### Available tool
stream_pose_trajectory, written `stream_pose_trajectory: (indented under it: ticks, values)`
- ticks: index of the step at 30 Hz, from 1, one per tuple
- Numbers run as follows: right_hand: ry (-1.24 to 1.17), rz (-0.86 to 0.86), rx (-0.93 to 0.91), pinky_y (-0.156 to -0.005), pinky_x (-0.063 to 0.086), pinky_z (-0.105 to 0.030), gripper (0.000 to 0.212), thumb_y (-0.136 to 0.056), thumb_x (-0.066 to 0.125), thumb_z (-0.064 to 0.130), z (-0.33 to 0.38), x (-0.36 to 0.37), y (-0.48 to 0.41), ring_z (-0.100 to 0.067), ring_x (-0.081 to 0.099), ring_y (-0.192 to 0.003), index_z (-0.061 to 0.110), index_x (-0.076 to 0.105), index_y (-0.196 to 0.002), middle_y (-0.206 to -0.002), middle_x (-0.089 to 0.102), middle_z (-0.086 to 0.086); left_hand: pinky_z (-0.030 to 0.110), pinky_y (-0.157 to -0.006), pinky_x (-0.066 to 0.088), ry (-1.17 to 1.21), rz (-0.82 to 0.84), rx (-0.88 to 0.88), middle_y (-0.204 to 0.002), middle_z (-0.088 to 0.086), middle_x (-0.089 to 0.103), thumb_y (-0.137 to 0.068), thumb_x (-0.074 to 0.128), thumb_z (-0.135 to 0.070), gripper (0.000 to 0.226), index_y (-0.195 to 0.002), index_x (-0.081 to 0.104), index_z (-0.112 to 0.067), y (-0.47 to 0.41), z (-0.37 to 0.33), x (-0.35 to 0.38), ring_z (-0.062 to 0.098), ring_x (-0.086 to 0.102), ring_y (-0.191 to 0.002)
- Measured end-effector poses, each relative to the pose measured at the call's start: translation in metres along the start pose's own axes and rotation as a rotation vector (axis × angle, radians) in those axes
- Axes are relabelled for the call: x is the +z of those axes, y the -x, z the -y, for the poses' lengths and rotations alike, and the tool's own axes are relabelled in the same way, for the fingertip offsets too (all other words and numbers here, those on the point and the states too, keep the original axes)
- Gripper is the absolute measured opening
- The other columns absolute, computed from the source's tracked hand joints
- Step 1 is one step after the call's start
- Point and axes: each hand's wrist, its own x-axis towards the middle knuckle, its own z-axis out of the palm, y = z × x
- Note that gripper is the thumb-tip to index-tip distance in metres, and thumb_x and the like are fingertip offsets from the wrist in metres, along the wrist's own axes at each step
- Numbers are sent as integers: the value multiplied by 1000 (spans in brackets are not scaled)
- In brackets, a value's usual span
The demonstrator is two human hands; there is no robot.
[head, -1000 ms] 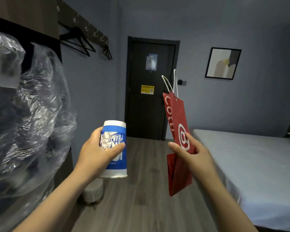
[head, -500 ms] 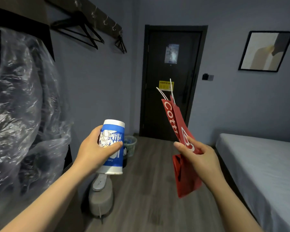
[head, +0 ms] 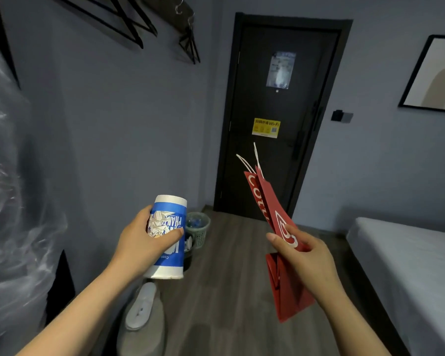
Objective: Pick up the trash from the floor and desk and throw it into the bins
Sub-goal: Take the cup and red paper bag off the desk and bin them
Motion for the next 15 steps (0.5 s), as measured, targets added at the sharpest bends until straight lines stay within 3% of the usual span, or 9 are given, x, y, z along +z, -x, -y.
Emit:
stream_pose_trajectory:
  ticks: [5,10,15]
  values:
    - [47,13,52,-60,45,-17,72,-47,66,81,-25,40,-81,-8,64,-87,50,56,-111,-110,60,7,12,-55,37,23,33,-64,-89,-18,60,-76,77,-22,50,-119,51,-26,-86,32,34,-6,56,-74]
    - [30,28,76,-44,42,-5,34,-58,71,60,-40,68,-163,12,63,-66,52,51,-85,-84,61,21,15,-57,40,19,53,-94,-88,-17,63,-74,79,-19,47,-113,53,-26,-166,62,75,-2,60,-75]
    - [-15,79,105,-44,42,-5,40,-57,69,60,-68,93,-263,7,65,-64,51,51,-92,-83,59,23,22,-62,46,15,32,-118,-92,-14,66,-72,81,-19,48,-110,53,-30,-254,86,120,5,64,-79]
